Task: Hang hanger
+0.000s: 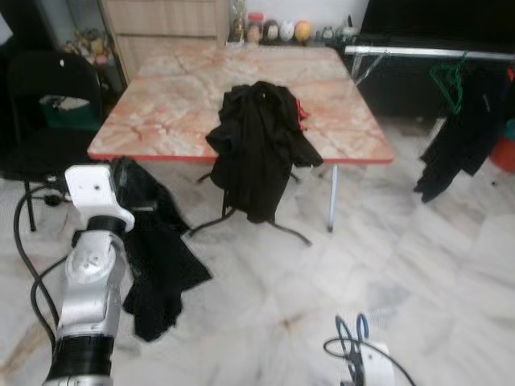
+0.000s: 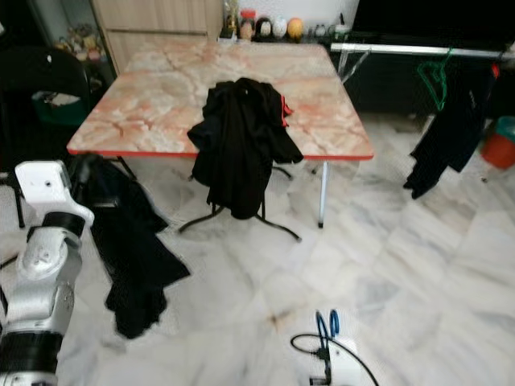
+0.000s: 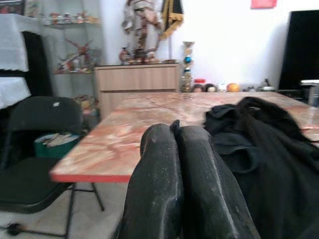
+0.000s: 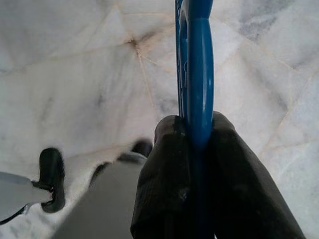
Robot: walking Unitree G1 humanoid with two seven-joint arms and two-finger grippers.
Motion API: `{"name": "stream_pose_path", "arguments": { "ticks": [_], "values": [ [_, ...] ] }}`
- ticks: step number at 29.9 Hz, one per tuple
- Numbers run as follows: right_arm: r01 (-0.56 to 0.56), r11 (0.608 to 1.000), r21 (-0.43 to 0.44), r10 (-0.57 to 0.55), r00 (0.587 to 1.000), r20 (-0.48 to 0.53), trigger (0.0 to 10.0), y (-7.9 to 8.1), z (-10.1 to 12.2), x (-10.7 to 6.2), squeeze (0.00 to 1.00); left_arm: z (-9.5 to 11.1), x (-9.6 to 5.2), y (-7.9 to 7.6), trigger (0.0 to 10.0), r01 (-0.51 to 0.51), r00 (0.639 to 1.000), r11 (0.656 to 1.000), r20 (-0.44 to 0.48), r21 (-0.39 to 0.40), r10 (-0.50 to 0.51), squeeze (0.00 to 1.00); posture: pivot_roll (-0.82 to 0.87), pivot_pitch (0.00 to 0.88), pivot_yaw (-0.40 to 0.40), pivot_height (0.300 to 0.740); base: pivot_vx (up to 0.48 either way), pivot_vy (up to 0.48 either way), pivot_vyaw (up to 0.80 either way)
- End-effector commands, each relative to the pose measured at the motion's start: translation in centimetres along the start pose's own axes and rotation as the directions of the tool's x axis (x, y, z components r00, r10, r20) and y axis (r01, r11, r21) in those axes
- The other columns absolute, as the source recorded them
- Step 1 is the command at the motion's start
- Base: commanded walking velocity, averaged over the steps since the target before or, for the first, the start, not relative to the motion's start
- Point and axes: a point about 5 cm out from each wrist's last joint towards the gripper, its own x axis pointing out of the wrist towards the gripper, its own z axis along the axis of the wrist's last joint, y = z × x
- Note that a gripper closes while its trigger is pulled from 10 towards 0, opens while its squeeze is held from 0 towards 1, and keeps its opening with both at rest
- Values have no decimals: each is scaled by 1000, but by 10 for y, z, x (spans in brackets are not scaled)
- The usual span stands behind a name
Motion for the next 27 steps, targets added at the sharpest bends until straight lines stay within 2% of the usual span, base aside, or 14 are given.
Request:
{"name": "stream_pose_path", "arguments": {
  "ticks": [1, 22, 27],
  "values": [
    [18, 1000, 4, -18, 1000, 0, 10000, -9, 0, 0, 0, 10, 4, -9, 10000, 29, 999, 1000, 41, 1, -29, 0, 111, 0, -26, 740, 285, 0, 0],
    [16, 1000, 6, -16, 1000, -2, 10000, -8, 0, 0, 0, 11, 5, -11, 10000, 45, 998, 999, 42, 5, -45, 0, 110, 0, -21, 740, 284, 0, 0],
    [14, 1000, 11, -14, 1000, -2, 10000, -7, 0, 0, 0, 25, 21, -1, 10000, 66, 994, 997, 82, 48, -70, 0, 112, 0, -14, 740, 287, 0, 0]
  ]
}}
